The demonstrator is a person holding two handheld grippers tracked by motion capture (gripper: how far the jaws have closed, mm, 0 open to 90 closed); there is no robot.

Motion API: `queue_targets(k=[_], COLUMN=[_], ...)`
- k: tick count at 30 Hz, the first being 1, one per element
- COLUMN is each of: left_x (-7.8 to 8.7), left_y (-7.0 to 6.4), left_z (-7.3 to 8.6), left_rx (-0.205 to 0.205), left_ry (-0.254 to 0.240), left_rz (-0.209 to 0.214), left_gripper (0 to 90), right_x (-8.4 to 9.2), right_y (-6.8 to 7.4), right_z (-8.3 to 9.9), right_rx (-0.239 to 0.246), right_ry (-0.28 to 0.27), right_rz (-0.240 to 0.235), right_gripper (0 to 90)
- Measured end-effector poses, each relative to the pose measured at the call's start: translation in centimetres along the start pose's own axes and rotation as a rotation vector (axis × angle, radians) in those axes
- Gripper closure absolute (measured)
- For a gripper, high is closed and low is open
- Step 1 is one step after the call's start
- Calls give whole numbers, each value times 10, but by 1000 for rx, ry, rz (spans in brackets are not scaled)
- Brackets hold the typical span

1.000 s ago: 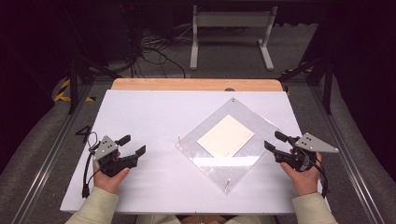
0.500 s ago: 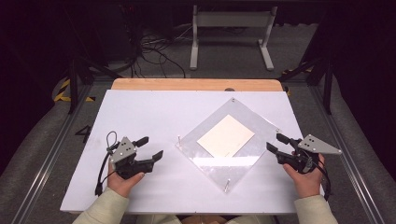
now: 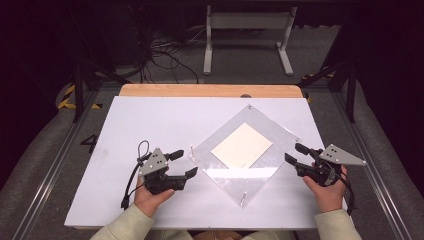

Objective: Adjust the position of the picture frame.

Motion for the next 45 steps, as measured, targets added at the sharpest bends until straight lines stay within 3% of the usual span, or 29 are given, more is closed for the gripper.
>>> queue_targets(k=[5,12,23,26,45], left_x=[-12,-34,-57,-63,-97], left_y=[-12,-38,-69,-77,-106], left_z=[-6,-20,-26,-22,9], left_rx=[-20,-57,-92,-106,-163], left_ry=[8,13,24,49,200], left_rz=[31,106,199,234,322], left_gripper=[265,266,262,271,389], right_x=[0,0,0,-1,-1], right_y=[-2,-3,-4,-4,-3], right_z=[1,2,4,4,6], right_rx=[-6,-9,-19,-22,-18], right_ry=[3,1,4,3,5], right_rz=[2,3,3,-1,-9], right_gripper=[423,423,418,417,411])
Point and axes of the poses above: each handheld gripper's, and its own axes: x roughly backward along the jaws, z roughly out of its underside, y roughly to its left, the point moved 7 cm from there along -x, roughly forward along the jaws, and after that the axes turned 5 degrees about y, right-handed, at the moved point
